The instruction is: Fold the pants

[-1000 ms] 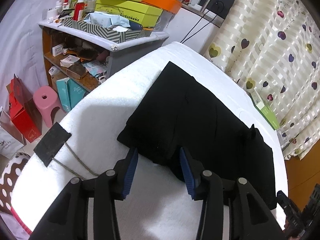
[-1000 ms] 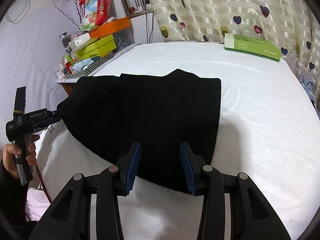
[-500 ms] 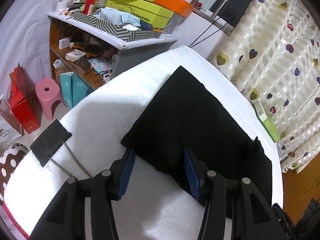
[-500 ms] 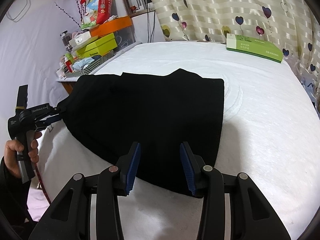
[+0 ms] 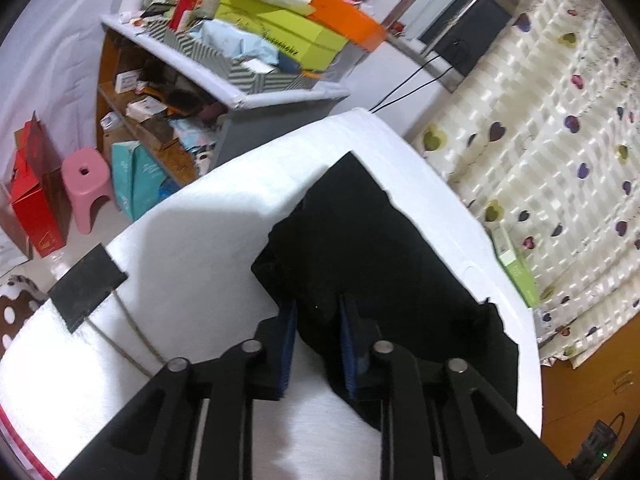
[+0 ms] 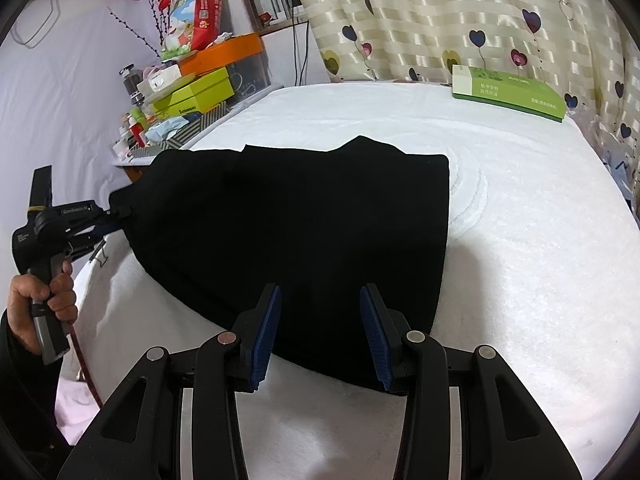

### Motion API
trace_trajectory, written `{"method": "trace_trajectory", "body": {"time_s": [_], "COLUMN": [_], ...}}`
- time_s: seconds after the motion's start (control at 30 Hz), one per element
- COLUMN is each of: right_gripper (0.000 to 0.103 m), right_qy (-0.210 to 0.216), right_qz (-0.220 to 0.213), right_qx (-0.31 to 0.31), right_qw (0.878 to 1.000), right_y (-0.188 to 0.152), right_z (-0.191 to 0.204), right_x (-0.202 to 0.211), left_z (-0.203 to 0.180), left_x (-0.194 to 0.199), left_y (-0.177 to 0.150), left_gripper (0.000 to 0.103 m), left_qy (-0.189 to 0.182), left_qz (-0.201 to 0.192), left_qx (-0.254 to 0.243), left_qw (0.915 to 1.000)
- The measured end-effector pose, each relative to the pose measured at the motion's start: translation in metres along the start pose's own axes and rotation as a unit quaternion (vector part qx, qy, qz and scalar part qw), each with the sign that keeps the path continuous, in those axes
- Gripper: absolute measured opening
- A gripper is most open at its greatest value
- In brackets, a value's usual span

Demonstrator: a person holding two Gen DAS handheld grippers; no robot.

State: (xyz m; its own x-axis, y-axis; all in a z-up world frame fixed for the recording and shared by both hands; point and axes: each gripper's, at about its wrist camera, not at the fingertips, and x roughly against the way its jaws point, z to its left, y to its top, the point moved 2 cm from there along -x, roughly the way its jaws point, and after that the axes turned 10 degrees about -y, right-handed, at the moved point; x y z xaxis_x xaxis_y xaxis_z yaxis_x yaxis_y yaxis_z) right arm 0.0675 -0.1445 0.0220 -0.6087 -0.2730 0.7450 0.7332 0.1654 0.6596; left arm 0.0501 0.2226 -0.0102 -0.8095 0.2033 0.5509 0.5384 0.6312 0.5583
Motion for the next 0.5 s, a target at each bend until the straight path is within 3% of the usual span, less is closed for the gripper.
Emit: {"method": "trace_trajectory", "body": {"time_s": [0.5], "right_gripper": [0.043], "right_qy": [0.001], "right_qz": [0.001], "right_qx": [-0.013], "right_qw": [1.000], "right_y": [-0.001], "right_z": [-0.005], "right_x": [0.000], "left_z": [-0.066], "left_x": [0.010], "left_y": [0.020], "left_gripper": [0.014], "left_qy": [-0.051], "left_qz": [-0.025], "left_qx": [-0.084], "left_qw": [0.9948]}}
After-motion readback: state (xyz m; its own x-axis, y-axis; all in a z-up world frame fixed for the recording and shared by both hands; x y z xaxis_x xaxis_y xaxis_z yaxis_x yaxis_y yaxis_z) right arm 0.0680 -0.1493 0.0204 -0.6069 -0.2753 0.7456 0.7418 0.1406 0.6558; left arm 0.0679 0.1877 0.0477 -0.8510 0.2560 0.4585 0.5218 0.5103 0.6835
